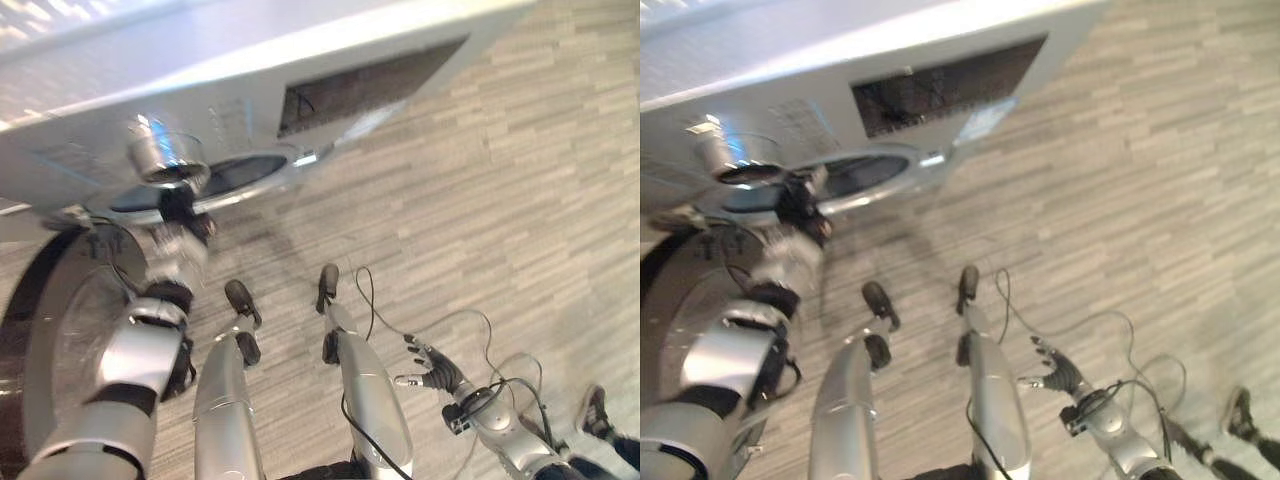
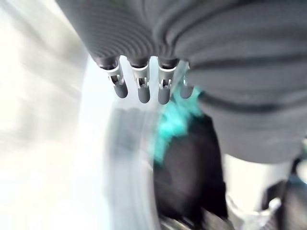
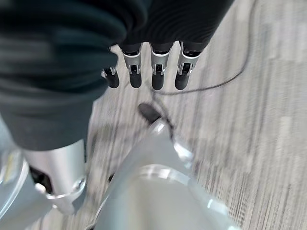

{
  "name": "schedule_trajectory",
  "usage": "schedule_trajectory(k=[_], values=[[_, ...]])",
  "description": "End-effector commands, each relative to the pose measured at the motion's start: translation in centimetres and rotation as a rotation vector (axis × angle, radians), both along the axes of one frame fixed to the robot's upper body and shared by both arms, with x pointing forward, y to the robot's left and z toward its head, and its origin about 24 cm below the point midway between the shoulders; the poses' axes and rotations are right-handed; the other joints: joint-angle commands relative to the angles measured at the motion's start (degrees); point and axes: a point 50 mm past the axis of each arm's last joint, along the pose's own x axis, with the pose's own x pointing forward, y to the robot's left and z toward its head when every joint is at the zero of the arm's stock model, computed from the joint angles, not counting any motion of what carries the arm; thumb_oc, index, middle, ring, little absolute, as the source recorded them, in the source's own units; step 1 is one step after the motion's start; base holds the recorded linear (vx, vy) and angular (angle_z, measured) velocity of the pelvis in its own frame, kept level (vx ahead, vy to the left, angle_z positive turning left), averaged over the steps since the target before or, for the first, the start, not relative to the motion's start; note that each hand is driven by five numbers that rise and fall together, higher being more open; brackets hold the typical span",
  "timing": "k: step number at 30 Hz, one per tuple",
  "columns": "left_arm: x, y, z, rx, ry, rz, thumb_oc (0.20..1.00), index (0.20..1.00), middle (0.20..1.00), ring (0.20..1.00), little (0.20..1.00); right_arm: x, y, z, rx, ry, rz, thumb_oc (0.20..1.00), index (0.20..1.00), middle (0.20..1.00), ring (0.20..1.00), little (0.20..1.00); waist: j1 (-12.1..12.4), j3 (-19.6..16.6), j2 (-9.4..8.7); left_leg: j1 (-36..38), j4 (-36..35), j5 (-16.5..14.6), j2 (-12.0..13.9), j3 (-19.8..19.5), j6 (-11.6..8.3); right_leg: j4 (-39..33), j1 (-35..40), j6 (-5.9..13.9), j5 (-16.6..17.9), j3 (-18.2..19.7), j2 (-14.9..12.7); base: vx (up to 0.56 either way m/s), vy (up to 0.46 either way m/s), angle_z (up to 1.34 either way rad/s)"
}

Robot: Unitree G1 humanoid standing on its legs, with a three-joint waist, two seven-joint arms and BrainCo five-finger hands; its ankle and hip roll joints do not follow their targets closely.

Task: Grab the laundry basket,head to the washer,open it,put in the laundry and shut it.

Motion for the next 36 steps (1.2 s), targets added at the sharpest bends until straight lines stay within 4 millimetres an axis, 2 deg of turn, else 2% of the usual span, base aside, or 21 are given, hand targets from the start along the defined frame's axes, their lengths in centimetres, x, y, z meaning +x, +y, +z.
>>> schedule_trajectory(k=[1, 3, 4, 7, 8, 9, 12, 13, 14, 18, 20, 22, 23, 24, 25, 26, 27, 29, 31, 35, 36], values=[[-1.6, -0.5, -2.2, 0.072, 0.002, -0.015, 1.0, 1.0, 1.0, 1.0, 1.0, -0.1, -2.4, 0.1, -0.067, -0.025, -0.091, 1.0, 1.0, 1.0, 1.0, 1.0, 2.3, 0.6, 1.46, 6.1, -5.8, 3.0, -1.0, -6.8, -4.05, 3.5, 4.8, 3.15, -2.1, -1.2, -1.3, 0.0, -0.106, 0.13], [-3.6, -1.8, -4.8, 0.08, 0.036, -0.074, 1.0, 1.0, 1.0, 1.0, 1.0, 0.0, -2.7, -0.1, -0.065, -0.022, -0.131, 1.0, 1.0, 1.0, 1.0, 1.0, 3.6, -0.1, 2.45, 8.9, -7.9, 4.3, -1.1, -7.4, -4.3, 3.9, 6.6, 2.52, -3.2, -1.6, -1.0, 0.01, -0.053, 0.12], [-3.7, -1.8, -4.9, 0.081, 0.038, -0.074, 1.0, 1.0, 1.0, 1.0, 1.0, -0.1, -2.7, -0.2, -0.065, -0.021, -0.132, 1.0, 1.0, 1.0, 1.0, 1.0, 3.7, -0.1, 2.43, 9.2, -8.1, 4.4, -1.1, -7.4, -4.33, 3.9, 6.8, 2.5, -3.2, -1.6, -1.0, 0.01, -0.044, 0.12], [-7.8, -2.1, -8.4, 0.176, 0.111, -0.19, 1.0, 1.0, 1.0, 1.0, 1.0, -1.2, -4.0, -1.5, -0.08, 0.042, -0.222, 1.0, 1.0, 1.0, 1.0, 1.0, 6.3, -2.2, 4.43, 15.6, -11.6, 6.3, -0.7, -8.3, -4.89, 4.6, 12.1, 1.25, -5.7, -3.2, -0.3, 0.04, -0.084, 0.2], [-7.9, -2.1, -8.4, 0.177, 0.112, -0.19, 1.0, 1.0, 1.0, 1.0, 1.0, -1.3, -4.0, -1.5, -0.08, 0.043, -0.221, 1.0, 1.0, 1.0, 1.0, 1.0, 6.3, -2.2, 4.41, 15.9, -11.8, 6.3, -0.7, -8.3, -4.92, 4.6, 12.3, 1.24, -5.8, -3.2, -0.3, 0.04, -0.084, 0.06], [-8.8, -2.1, -8.9, 0.245, 0.124, -0.243, 1.0, 1.0, 1.0, 1.0, 1.0, -1.7, -4.8, -2.2, -0.09, 0.075, -0.267, 1.0, 1.0, 1.0, 1.0, 1.0, 7.0, -2.8, 4.98, 17.5, -12.6, 7.0, -0.6, -8.7, -5.29, 4.7, 14.0, 1.02, -6.4, -3.8, 0.1, 0.04, -0.088, 0.02], [-11.5, -1.3, -10.1, 0.277, 0.156, -0.301, 1.0, 1.0, 1.0, 1.0, 1.0, -2.7, -5.7, -3.1, -0.083, 0.135, -0.332, 1.0, 1.0, 1.0, 1.0, 1.0, 9.0, -5.3, 7.06, 22.8, -14.7, 8.2, 0.1, -10.2, -6.01, 4.9, 19.3, 0.39, -9.1, -6.0, 0.6, 0.05, -0.109, 0.34], [-11.5, -1.3, -10.1, 0.277, 0.156, -0.301, 1.0, 1.0, 1.0, 1.0, 1.0, -2.7, -5.7, -3.1, -0.083, 0.135, -0.332, 1.0, 1.0, 1.0, 1.0, 1.0, 9.0, -5.3, 7.06, 22.8, -14.7, 8.2, 0.1, -10.2, -6.01, 4.9, 19.3, 0.39, -9.1, -6.0, 0.6, 0.02, -0.178, 0.39], [-12.7, -1.0, -10.5, 0.266, 0.17, -0.314, 1.0, 1.0, 1.0, 1.0, 1.0, -3.0, -5.9, -3.6, -0.08, 0.172, -0.355, 1.0, 1.0, 1.0, 1.0, 1.0, 10.1, -6.6, 8.09, 25.4, -15.5, 8.7, 0.5, -10.7, -6.35, 5.3, 21.8, -0.05, -10.8, -7.2, 1.1, 0.03, -0.132, 0.29], [-14.0, -0.6, -10.7, 0.26, 0.176, -0.334, 1.0, 1.0, 1.0, 1.0, 1.0, -3.2, -6.5, -3.8, -0.1, 0.203, -0.362, 1.0, 1.0, 1.0, 1.0, 1.0, 11.5, -7.8, 9.09, 27.4, -15.7, 10.4, 1.3, -11.5, -6.37, 6.2, 24.4, -1.54, -12.4, -9.0, 2.2, -0.04, -0.138, 0.22], [-14.9, -0.3, -10.5, 0.255, 0.165, -0.339, 1.0, 1.0, 1.0, 1.0, 1.0, -3.4, -7.5, -3.9, -0.141, 0.223, -0.365, 1.0, 1.0, 1.0, 1.0, 1.0, 13.3, -8.5, 9.97, 28.5, -16.4, 12.9, 2.0, -13.6, -7.15, 6.7, 26.6, -2.52, -14.1, -10.2, 3.6, -0.04, -0.157, 0.33], [-15.2, 0.1, -10.0, 0.273, 0.145, -0.342, 1.0, 1.0, 1.0, 1.0, 1.0, -3.7, -8.8, -3.6, -0.184, 0.232, -0.38, 1.0, 1.0, 1.0, 1.0, 1.0, 14.8, -9.3, 10.62, 27.9, -20.7, 18.1, 2.4, -15.8, -9.16, 5.0, 27.7, -2.71, -14.1, -11.9, 4.8, -0.06, -0.08, 0.36], [-15.2, 0.1, -10.0, 0.273, 0.145, -0.342, 1.0, 1.0, 1.0, 1.0, 1.0, -3.7, -8.8, -3.6, -0.184, 0.232, -0.38, 1.0, 1.0, 1.0, 1.0, 1.0, 14.8, -9.3, 10.63, 27.9, -20.8, 18.2, 2.4, -15.9, -9.18, 4.9, 27.7, -2.72, -14.1, -12.0, 4.9, -0.11, -0.024, 0.33], [-14.8, 0.7, -8.4, 0.323, 0.078, -0.341, 1.0, 1.0, 1.0, 1.0, 1.0, -3.8, -10.3, -3.0, -0.232, 0.229, -0.396, 1.0, 1.0, 1.0, 1.0, 1.0, 16.6, -9.6, 10.57, 25.8, -23.5, 23.8, 3.2, -20.6, -12.29, 2.9, 27.7, -2.64, -13.7, -13.5, 4.8, -0.14, 0.006, 0.45], [-14.9, 1.1, -7.9, 0.324, 0.06, -0.339, 1.0, 1.0, 1.0, 1.0, 1.0, -3.6, -10.8, -2.7, -0.239, 0.218, -0.4, 1.0, 1.0, 1.0, 1.0, 1.0, 16.9, -9.6, 9.94, 25.5, -23.4, 23.5, 3.4, -21.4, -12.6, 2.1, 27.5, -2.5, -13.2, -14.1, 4.1, -0.13, -0.059, 0.36], [-14.7, 1.5, -7.3, 0.337, 0.041, -0.345, 1.0, 1.0, 1.0, 1.0, 1.0, -4.0, -11.5, -2.4, -0.248, 0.222, -0.415, 1.0, 1.0, 1.0, 1.0, 1.0, 16.2, -10.1, 9.16, 26.6, -23.5, 21.4, 4.2, -19.0, -12.88, 1.0, 27.9, -1.67, -13.6, -14.8, 3.4, -0.12, -0.077, 0.43], [-14.5, 1.8, -6.7, 0.37, 0.027, -0.349, 1.0, 1.0, 1.0, 1.0, 1.0, -4.8, -12.7, -2.2, -0.26, 0.234, -0.459, 1.0, 1.0, 1.0, 1.0, 1.0, 15.0, -10.9, 8.73, 27.9, -22.4, 19.5, 5.4, -15.5, -12.21, 0.1, 27.7, -1.34, -12.7, -16.3, 2.8, -0.09, -0.071, 0.54], [-14.5, 2.1, -6.0, 0.377, 0.003, -0.341, 1.0, 1.0, 1.0, 1.0, 1.0, -6.1, -13.4, -2.6, -0.241, 0.268, -0.528, 1.0, 1.0, 1.0, 1.0, 1.0, 14.5, -12.7, 8.72, 30.9, -22.2, 16.3, 6.2, -13.8, -11.89, -1.6, 28.0, -0.93, -11.2, -17.7, 2.3, -0.08, 0.019, 0.94], [-14.4, 2.4, -5.8, 0.386, -0.002, -0.325, 1.0, 1.0, 1.0, 1.0, 1.0, -6.8, -13.8, -2.7, -0.237, 0.285, -0.561, 1.0, 1.0, 1.0, 1.0, 1.0, 14.2, -13.0, 8.86, 32.4, -21.9, 14.9, 6.5, -13.8, -11.92, -2.0, 28.4, -0.67, -10.4, -17.9, 1.8, -0.02, 0.084, 0.85], [-14.4, 5.5, -4.7, 0.478, 0.012, -0.202, 1.0, 1.0, 1.0, 1.0, 1.0, -9.6, -13.5, -3.9, -0.207, 0.37, -0.579, 1.0, 1.0, 1.0, 1.0, 1.0, 12.4, -14.9, 9.78, 35.3, -25.0, 12.4, 7.0, -11.4, -11.59, -0.1, 29.1, 0.5, -9.5, -18.1, -0.3, 0.03, 0.212, 0.51], [-14.4, 5.5, -4.7, 0.479, 0.013, -0.201, 1.0, 1.0, 1.0, 1.0, 1.0, -9.6, -13.5, -3.9, -0.207, 0.371, -0.579, 1.0, 1.0, 1.0, 1.0, 1.0, 12.4, -14.9, 9.72, 35.3, -25.0, 12.4, 6.9, -11.3, -11.55, 0.0, 29.1, 0.54, -9.5, -18.1, -0.4, 0.03, 0.293, 0.48]])
